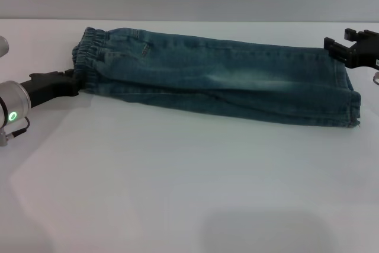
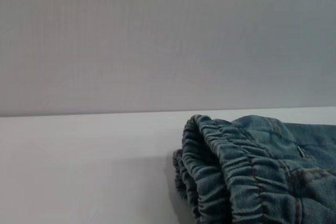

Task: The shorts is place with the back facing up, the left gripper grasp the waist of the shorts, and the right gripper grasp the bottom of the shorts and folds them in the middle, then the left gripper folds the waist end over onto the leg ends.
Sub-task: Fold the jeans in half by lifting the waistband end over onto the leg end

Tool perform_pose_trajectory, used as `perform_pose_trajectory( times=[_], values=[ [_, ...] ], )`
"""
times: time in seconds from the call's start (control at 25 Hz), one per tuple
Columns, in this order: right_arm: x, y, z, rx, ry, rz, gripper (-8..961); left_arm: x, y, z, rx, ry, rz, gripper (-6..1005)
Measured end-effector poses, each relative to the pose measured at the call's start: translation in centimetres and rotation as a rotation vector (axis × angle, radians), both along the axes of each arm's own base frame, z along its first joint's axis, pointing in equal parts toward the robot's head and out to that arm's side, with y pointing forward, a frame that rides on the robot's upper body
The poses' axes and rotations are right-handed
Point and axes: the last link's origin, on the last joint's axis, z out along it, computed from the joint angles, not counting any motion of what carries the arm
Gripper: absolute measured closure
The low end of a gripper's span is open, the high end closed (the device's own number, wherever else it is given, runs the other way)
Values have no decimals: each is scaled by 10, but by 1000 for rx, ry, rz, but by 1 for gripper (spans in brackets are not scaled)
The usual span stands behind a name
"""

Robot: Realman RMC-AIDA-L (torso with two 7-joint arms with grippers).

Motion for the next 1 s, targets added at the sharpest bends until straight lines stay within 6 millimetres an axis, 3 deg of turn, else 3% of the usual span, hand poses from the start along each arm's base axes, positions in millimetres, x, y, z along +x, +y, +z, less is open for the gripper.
perform_pose_trajectory(
  times=[1.0],
  values=[
    [0,-1,-3,-6,6,-1,436,-2,-3,0,0,-5,3,913]
  ],
)
